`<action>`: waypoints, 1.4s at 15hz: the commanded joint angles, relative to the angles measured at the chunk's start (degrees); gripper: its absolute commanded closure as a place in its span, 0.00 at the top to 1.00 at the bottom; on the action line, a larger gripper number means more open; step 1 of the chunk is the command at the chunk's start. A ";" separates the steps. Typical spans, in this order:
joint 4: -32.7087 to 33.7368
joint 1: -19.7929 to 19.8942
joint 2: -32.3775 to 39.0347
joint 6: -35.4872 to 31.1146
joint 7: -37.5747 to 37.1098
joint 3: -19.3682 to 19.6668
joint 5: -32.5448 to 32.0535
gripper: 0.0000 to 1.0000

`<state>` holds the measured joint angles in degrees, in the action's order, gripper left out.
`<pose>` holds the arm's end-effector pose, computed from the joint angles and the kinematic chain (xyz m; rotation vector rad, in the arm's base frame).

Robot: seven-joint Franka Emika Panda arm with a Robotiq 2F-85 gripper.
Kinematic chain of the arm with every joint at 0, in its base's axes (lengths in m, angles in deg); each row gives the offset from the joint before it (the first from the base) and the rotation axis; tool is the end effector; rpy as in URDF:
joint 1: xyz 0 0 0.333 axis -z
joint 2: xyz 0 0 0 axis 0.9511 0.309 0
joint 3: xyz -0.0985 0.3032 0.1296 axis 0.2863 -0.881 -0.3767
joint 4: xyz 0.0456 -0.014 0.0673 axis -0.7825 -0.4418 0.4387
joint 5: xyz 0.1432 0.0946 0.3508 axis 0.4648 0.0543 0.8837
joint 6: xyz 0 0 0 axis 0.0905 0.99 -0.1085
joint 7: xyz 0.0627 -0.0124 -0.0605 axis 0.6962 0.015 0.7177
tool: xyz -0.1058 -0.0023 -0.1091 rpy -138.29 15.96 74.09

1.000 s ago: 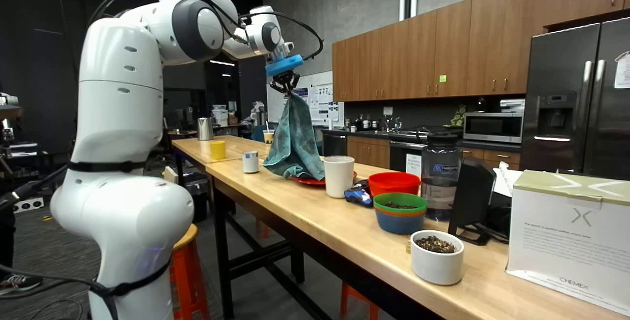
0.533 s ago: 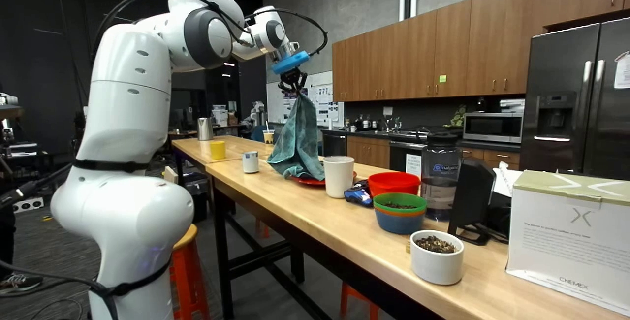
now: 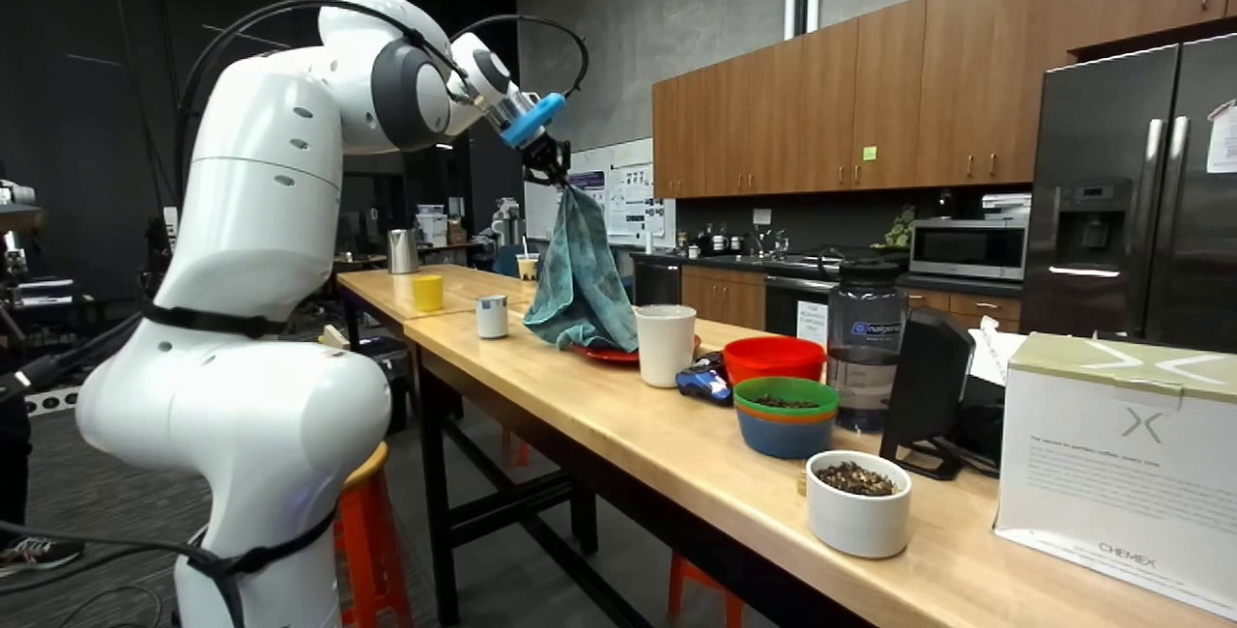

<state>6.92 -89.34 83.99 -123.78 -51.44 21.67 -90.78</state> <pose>0.6582 0.2030 0.6699 2.2737 1.0934 0.4965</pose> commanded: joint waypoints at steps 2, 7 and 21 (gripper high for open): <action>4.73 -5.45 4.07 5.46 -1.69 -2.20 -7.32 0.00; 7.06 -8.59 7.15 8.25 -2.47 -4.14 -7.81 0.00; 6.30 -13.18 8.83 10.15 -2.06 -4.62 -7.88 0.00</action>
<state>11.91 -101.03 92.25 -115.21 -53.86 17.37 -97.70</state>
